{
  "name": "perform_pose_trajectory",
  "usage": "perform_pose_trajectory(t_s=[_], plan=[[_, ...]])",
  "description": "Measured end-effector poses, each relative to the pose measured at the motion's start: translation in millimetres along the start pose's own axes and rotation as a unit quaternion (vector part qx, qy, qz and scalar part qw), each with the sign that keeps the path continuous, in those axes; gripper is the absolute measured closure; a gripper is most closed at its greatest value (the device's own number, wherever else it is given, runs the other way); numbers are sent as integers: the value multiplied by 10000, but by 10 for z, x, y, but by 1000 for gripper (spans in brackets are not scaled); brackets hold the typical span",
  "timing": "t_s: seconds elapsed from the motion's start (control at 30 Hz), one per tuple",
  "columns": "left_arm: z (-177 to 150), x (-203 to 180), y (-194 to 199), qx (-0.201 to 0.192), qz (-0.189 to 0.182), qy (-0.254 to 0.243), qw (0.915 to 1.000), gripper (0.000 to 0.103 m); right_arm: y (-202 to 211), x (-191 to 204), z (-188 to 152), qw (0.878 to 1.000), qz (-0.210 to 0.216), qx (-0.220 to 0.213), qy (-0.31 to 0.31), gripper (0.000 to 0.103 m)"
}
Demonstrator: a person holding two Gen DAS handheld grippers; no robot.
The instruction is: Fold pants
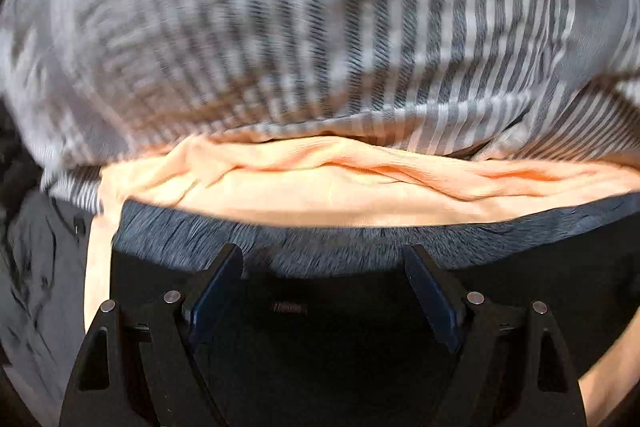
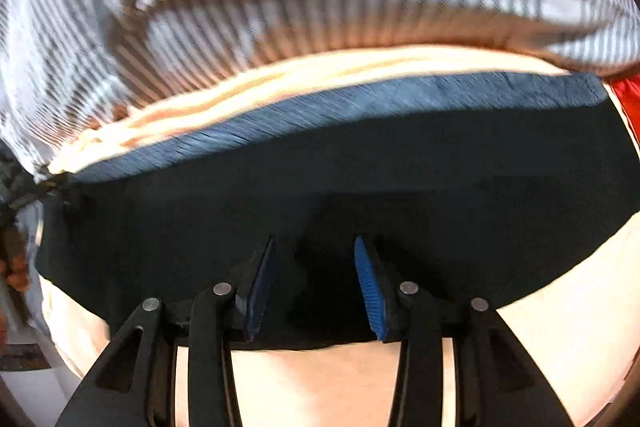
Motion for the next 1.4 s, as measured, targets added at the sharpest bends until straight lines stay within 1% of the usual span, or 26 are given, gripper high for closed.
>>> perform_pose_trajectory(t_s=[0.03,0.07,0.17,0.3,0.37,0.4,0.43,0.5,0.53,0.6,0.67,0.73,0.77,0.8,0.83,0.87,0.97,1.03,1.1,1.2,1.23,1.27,1.3,1.33,1.37,1.4], plan=[[31,-18,-110,64,95,-61,9999,28,7,122,45,9999,134,-29,75,58],[46,-33,-177,116,112,-57,9999,35,-11,265,103,9995,263,-24,194,58],[74,45,-362,188,262,46,9995,36,-150,722,291,9972,442,4,600,58],[105,86,-459,66,312,57,9995,36,-468,1257,482,9935,644,226,911,59],[131,126,-541,-31,411,33,9991,36,-698,1386,524,9928,547,425,973,61],[152,252,-618,-32,436,66,9990,36,-785,1377,525,9929,440,545,966,62],[185,250,-632,-5,417,159,9990,36,-894,1357,530,9927,307,673,955,68],[218,326,-465,-146,239,309,9991,36,-881,1251,564,9941,201,601,879,71],[204,382,-327,-298,151,253,9991,36,-836,1247,588,9950,257,541,796,68],[140,517,-210,-393,138,92,9991,36,-646,1217,591,9959,354,370,740,65],[11,577,-206,-217,140,-86,9996,36,-473,1202,512,9953,426,323,804,61],[-72,730,-338,-38,367,-128,9992,36,-374,1195,386,9948,480,359,829,59],[-77,817,-454,73,465,-23,9989,36,-369,1218,281,9940,538,448,839,59],[-152,891,-511,118,417,118,9990,36,-397,1245,205,9934,567,521,851,59],[-111,965,-585,72,449,295,9985,36,-415,1212,104,9927,572,615,861,59],[-79,999,-631,67,667,351,9971,36,-454,1208,15,9923,557,714,849,59],[-10,1053,-660,139,793,466,9957,36,-469,1111,-121,9927,655,819,600,59],[8,1034,-551,191,788,474,9956,36,-396,1007,-218,9927,788,816,402,59],[0,984,-386,194,650,436,9967,36,-291,914,-320,9918,958,825,193,58],[-215,773,-74,180,135,243,9995,36,-137,785,-520,9869,1370,833,-160,54],[-308,711,-4,187,-14,158,9997,36,-86,748,-610,9831,1589,855,-302,52],[-400,583,64,213,-196,34,9996,32,-74,752,-681,9796,1760,885,-387,52],[-475,447,120,259,-322,-52,9991,23,-52,744,-762,9756,1933,933,-466,52],[-551,305,149,280,-462,-139,9984,22,-57,753,-835,9710,2105,996,-541,52],[-640,33,201,333,-601,-265,9973,23,-101,787,-929,9650,2303,1083,-626,52],[-702,-81,168,401,-637,-377,9964,22,-166,856,-1004,9615,2405,1138,-683,52]])
Point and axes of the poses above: each gripper's, at about its wrist camera, not at the fingertips, and y roughly against the way its jaws point, x to its left, z to its top, the point moved 6 cm from there along -y, roughly the way its jaws point, and after that the axes turned 5 degrees about x, right-handed, at the moved point
